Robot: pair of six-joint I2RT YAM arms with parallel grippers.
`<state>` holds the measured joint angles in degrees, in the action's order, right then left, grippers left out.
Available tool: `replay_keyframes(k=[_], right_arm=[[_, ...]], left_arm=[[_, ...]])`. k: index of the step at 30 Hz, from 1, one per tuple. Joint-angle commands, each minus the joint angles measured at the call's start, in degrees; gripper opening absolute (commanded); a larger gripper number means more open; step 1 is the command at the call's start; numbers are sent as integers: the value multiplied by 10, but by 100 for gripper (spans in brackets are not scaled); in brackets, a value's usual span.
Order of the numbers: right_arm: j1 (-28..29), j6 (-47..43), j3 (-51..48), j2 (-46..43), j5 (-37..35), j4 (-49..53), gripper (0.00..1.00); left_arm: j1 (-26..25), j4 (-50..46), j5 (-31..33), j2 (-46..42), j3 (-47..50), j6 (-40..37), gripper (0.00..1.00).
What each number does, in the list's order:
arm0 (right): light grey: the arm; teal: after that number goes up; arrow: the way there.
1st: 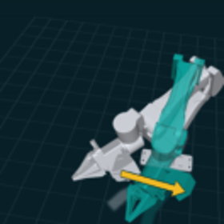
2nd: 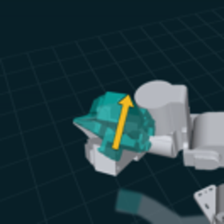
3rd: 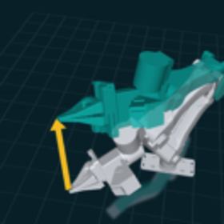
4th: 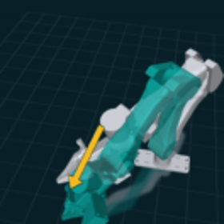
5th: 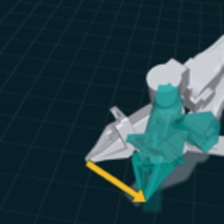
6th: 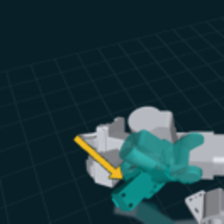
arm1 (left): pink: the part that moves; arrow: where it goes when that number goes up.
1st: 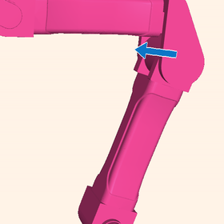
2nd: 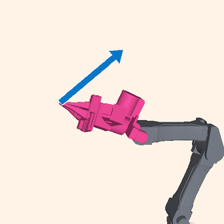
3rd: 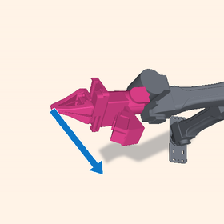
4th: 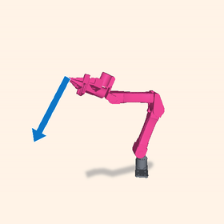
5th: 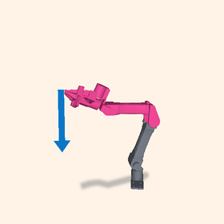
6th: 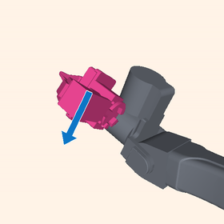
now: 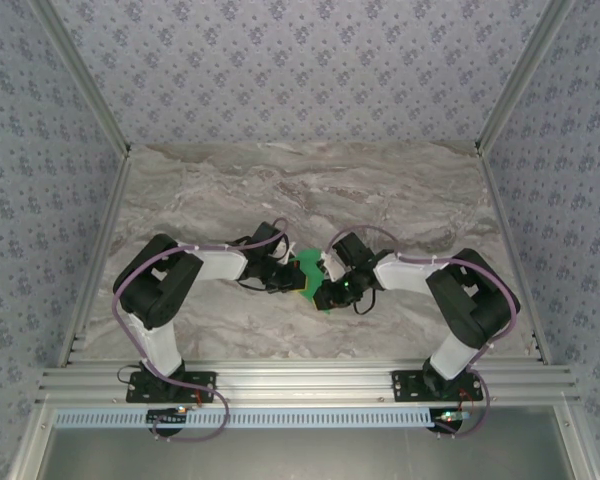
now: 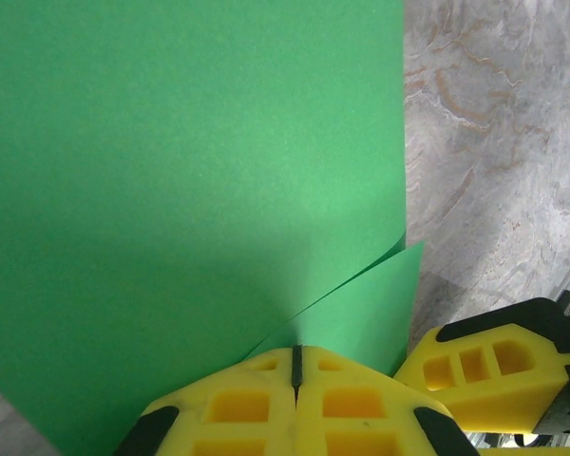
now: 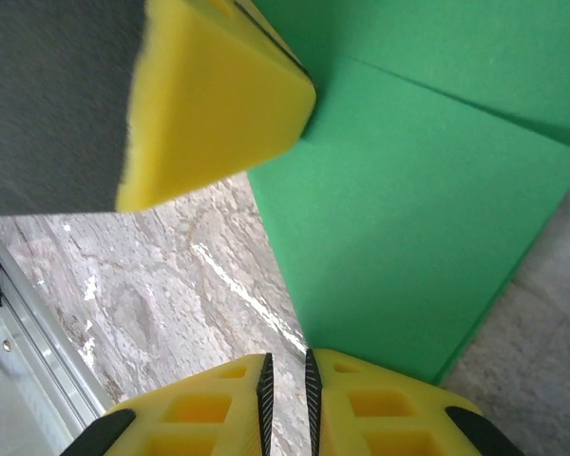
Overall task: Fold a paper plane with a square sheet of paper (fold left side to right side)
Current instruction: Third fold the triangle at the center of the table.
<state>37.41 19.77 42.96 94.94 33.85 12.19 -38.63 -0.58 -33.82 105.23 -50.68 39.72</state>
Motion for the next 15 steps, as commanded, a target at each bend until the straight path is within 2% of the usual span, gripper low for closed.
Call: replay_keyframes(k=[1,15], right_arm=[[5,10,-29,0,-18,46,18],[-7,33,-116,-84,-31,98,8]], left_arm=[[-3,-50,77,32,22,-9,1],[-2,-54,80,31,19,-11,0]])
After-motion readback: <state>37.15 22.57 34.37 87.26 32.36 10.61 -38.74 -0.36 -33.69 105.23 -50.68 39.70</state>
